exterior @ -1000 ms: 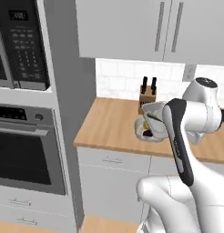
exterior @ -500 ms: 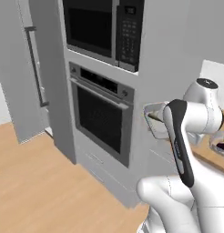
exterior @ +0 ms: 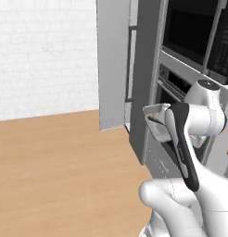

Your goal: Take the meat container that has the fish and place it on the second highest rack of the freezer. Then take the vegetable container that has the lemon and eggplant and place it on the highest rack of the freezer.

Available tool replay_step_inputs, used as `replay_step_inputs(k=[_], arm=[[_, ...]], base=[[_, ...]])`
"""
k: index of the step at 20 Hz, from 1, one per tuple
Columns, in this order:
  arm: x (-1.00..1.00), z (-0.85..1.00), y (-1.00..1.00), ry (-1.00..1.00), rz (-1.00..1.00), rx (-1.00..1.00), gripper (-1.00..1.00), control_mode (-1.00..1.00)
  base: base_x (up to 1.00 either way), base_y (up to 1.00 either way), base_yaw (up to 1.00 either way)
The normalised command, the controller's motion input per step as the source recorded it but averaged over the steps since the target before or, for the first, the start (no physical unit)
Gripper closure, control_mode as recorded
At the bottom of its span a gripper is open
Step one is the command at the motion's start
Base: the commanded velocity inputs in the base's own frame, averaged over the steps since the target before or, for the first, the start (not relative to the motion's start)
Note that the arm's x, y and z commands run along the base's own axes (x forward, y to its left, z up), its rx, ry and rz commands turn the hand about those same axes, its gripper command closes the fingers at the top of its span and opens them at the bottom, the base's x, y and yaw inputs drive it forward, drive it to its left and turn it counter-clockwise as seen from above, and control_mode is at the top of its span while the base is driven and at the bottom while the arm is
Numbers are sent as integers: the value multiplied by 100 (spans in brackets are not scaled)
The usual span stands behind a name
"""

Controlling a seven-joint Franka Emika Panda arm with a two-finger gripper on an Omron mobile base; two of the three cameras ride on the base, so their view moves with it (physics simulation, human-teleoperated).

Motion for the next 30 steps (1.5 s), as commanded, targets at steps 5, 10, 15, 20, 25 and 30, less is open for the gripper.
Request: replay_step_inputs(k=[5, 10, 15, 20, 25, 30], arm=[[0, 0, 0, 0, 0, 0, 100, 100], [0, 0, 0, 0, 0, 0, 100, 100], [0, 0, 0, 0, 0, 0, 100, 100], [0, 0, 0, 0, 0, 0, 100, 100], [0, 0, 0, 0, 0, 0, 100, 100], [0, 0, 0, 0, 0, 0, 100, 100]], base=[[100, 31, 37], [100, 5, 8], [100, 0, 0], [100, 4, -5], [100, 21, -30], [100, 35, -41]])
